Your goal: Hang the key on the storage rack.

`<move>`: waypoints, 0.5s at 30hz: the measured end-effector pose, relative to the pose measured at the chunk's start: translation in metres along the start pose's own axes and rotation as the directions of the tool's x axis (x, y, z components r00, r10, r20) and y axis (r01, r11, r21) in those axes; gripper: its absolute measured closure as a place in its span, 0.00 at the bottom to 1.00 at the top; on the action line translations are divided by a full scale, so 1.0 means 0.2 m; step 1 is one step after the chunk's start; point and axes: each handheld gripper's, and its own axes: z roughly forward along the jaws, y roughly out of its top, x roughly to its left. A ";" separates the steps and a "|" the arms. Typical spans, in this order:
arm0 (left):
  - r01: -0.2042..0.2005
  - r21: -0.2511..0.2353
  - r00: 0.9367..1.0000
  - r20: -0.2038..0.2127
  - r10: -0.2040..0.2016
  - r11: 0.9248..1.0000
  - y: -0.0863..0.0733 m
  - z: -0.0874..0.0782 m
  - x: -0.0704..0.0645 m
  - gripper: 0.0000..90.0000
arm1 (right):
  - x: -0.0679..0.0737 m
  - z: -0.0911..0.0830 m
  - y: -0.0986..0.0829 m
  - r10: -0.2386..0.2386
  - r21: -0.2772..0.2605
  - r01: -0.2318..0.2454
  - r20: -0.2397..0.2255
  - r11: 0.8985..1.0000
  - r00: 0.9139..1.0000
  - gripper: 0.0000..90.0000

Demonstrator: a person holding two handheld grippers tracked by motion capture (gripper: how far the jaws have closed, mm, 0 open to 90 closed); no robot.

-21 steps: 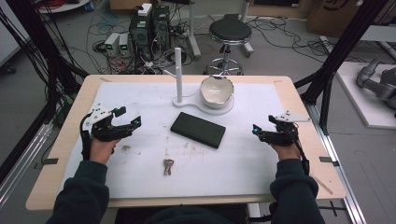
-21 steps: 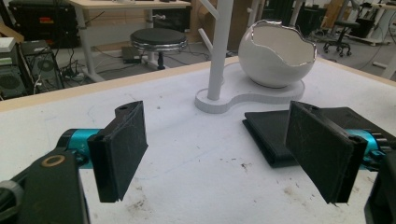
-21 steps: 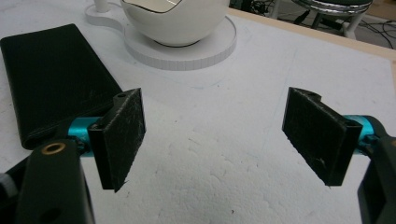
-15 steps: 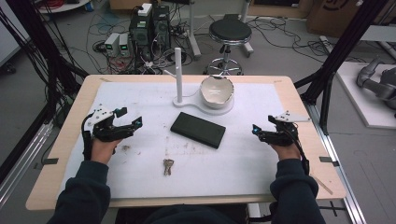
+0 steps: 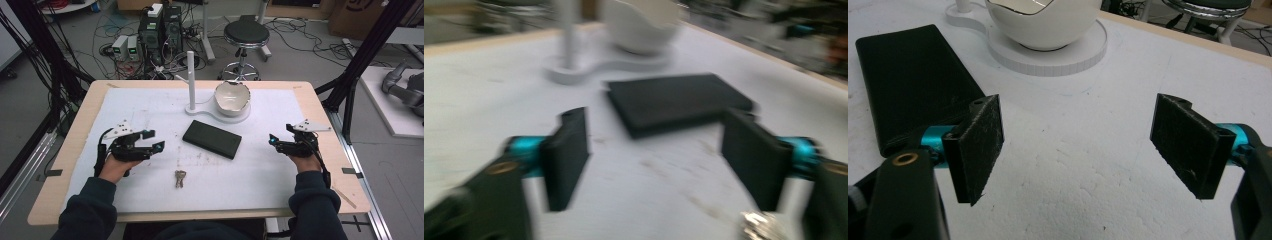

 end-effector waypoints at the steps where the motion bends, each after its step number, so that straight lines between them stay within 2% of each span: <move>1: -0.003 0.026 0.998 0.056 0.002 1.000 -0.01 0.02 -0.02 0.46 | 0.00 0.00 0.00 -0.002 0.000 0.002 0.000 1.000 1.000 0.24; 2: -0.003 0.026 0.998 0.056 0.002 1.000 -0.01 0.02 -0.02 0.51 | 0.00 0.00 0.00 -0.002 0.000 0.002 0.000 1.000 1.000 0.24; 3: -0.027 0.078 0.991 0.133 0.017 0.997 -0.02 0.07 -0.07 0.55 | 0.00 0.01 0.00 0.002 0.008 -0.002 0.000 1.000 1.000 0.24; 4: -0.039 0.101 0.988 0.153 0.023 0.994 -0.03 0.08 -0.08 0.57 | 0.00 0.01 0.00 0.004 0.006 -0.004 0.000 1.000 1.000 0.24; 5: -0.072 0.132 0.984 0.172 0.048 0.989 -0.04 0.10 -0.11 0.60 | -0.01 0.01 0.00 0.002 0.004 -0.002 0.000 1.000 1.000 0.24; 6: -0.072 0.132 0.984 0.172 0.048 0.989 -0.04 0.10 -0.11 0.63 | -0.01 0.01 0.00 0.002 0.004 -0.002 0.000 1.000 1.000 0.24; 7: -0.095 0.162 0.978 0.199 0.062 0.982 -0.06 0.12 -0.14 0.65 | -0.01 0.00 0.00 0.007 0.006 -0.007 0.000 1.000 1.000 0.24; 8: -0.095 0.162 0.978 0.199 0.062 0.982 -0.06 0.12 -0.14 0.67 | -0.01 0.00 0.00 0.007 0.006 -0.007 0.000 1.000 1.000 0.24; 9: -0.129 0.190 0.974 0.208 0.088 0.973 -0.08 0.13 -0.16 0.70 | -0.01 0.00 0.00 0.008 0.002 -0.008 -0.001 1.000 1.000 0.24; 10: -0.129 0.190 0.974 0.208 0.088 0.973 -0.08 0.13 -0.16 0.73 | -0.01 0.00 0.00 0.008 0.002 -0.008 -0.001 1.000 1.000 0.24; 11: -0.141 0.200 0.973 0.210 0.098 0.970 -0.09 0.13 -0.16 0.73 | -0.01 0.00 -0.01 0.008 0.001 -0.008 -0.002 1.000 1.000 0.24; 12: -0.135 0.206 0.973 0.212 0.090 0.969 -0.10 0.13 -0.16 0.74 | -0.01 0.00 0.00 0.005 0.000 -0.005 -0.003 1.000 1.000 0.24; 14: -0.169 0.254 0.966 0.235 0.109 0.952 -0.13 0.16 -0.16 0.80 | 0.00 0.00 0.00 0.007 0.004 -0.007 -0.005 1.000 1.000 0.24; 15: -0.169 0.258 0.965 0.239 0.106 0.951 -0.13 0.16 -0.17 0.81 | 0.00 0.01 0.00 0.001 0.006 -0.001 -0.007 1.000 1.000 0.24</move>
